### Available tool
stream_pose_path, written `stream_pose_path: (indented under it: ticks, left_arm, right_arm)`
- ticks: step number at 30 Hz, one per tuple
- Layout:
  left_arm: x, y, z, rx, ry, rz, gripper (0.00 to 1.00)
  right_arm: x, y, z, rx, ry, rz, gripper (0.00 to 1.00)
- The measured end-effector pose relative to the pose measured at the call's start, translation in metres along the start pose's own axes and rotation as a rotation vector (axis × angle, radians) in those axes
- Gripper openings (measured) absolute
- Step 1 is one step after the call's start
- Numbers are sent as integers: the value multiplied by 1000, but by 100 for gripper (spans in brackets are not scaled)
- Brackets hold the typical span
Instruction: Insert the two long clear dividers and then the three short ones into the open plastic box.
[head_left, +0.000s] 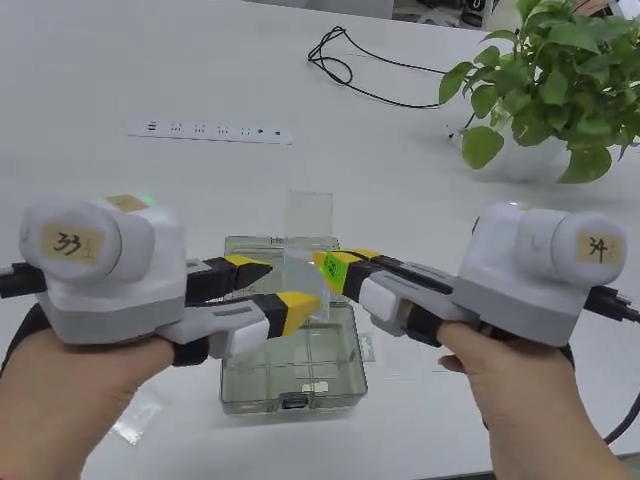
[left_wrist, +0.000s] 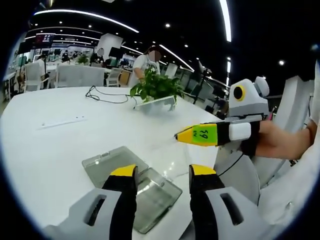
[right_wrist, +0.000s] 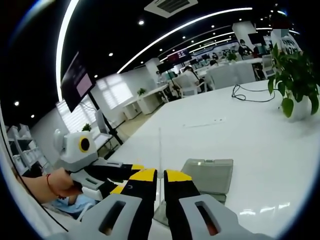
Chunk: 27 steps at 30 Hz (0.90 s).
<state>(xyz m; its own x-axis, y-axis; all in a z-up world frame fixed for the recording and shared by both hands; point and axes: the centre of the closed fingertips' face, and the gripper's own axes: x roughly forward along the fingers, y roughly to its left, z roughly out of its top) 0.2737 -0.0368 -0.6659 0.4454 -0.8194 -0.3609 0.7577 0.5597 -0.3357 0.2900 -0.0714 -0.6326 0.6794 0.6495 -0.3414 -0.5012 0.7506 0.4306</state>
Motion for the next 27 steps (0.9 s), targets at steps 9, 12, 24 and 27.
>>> stream_pose_path:
  ticks: [9, 12, 24, 27]
  left_arm:
    - [-16, 10, -14, 52, 30, -22, 53]
    - [-21, 11, -17, 76, 37, -32, 58]
    - [-37, 28, -38, 197, 76, -45, 81]
    - [-40, 30, -43, 223, 82, -52, 85]
  right_arm:
    - [-3, -17, 0, 27, 35, -38, 6]
    - [-3, -19, -1, 30, 47, -48, 6]
    - [0, -36, -17, 31, 183, -138, 6]
    - [3, -40, -22, 50, 217, -157, 6]
